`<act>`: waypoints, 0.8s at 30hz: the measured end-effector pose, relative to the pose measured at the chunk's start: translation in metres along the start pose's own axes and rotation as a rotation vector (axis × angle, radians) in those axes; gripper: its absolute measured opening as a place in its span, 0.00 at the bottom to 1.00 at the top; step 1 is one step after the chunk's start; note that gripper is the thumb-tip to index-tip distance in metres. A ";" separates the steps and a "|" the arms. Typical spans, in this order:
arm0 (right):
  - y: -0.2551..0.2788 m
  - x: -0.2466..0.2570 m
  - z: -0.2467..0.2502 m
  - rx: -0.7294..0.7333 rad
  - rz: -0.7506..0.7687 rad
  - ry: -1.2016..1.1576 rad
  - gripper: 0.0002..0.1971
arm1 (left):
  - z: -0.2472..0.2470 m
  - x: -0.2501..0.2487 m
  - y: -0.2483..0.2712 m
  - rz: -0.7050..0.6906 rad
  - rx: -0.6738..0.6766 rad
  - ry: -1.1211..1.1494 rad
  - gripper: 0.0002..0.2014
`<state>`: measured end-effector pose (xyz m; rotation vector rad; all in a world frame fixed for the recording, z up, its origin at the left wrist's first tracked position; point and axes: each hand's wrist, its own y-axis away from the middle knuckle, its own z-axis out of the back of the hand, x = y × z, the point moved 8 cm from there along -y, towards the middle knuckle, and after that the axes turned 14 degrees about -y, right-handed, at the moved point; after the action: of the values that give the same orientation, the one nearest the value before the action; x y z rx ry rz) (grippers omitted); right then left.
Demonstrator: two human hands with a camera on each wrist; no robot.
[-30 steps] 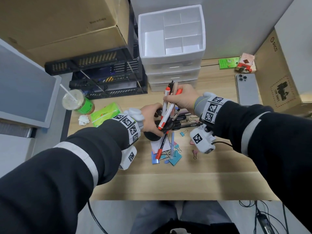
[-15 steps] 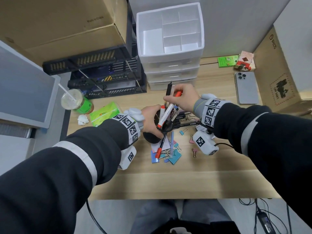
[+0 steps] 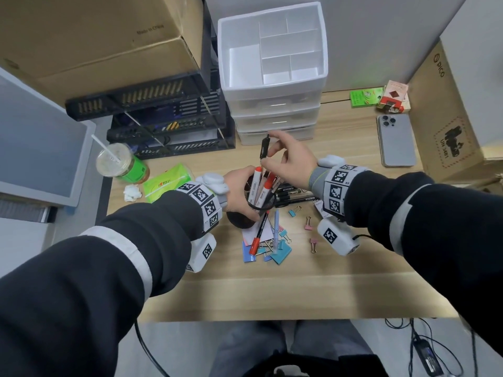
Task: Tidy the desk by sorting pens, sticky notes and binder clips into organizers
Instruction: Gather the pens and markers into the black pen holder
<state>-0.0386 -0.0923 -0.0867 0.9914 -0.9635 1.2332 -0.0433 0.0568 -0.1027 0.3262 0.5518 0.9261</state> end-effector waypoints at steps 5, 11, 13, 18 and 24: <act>0.002 0.005 -0.001 0.066 0.031 0.214 0.23 | 0.001 -0.001 -0.001 -0.011 -0.013 -0.017 0.46; 0.008 -0.009 -0.002 0.119 -0.004 0.185 0.18 | 0.003 0.004 -0.007 0.021 -0.046 -0.028 0.48; 0.003 -0.021 0.010 0.055 -0.073 0.105 0.17 | 0.004 0.008 -0.008 0.033 -0.052 -0.030 0.48; 0.005 -0.069 0.039 0.088 -0.230 0.363 0.17 | 0.003 0.020 -0.005 0.068 -0.067 -0.036 0.48; 0.022 -0.092 0.017 0.360 -0.206 0.629 0.19 | 0.002 0.036 -0.001 0.112 -0.088 -0.017 0.47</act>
<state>-0.0691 -0.1326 -0.1679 0.8625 -0.1481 1.4426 -0.0245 0.0856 -0.1120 0.2869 0.4796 1.0515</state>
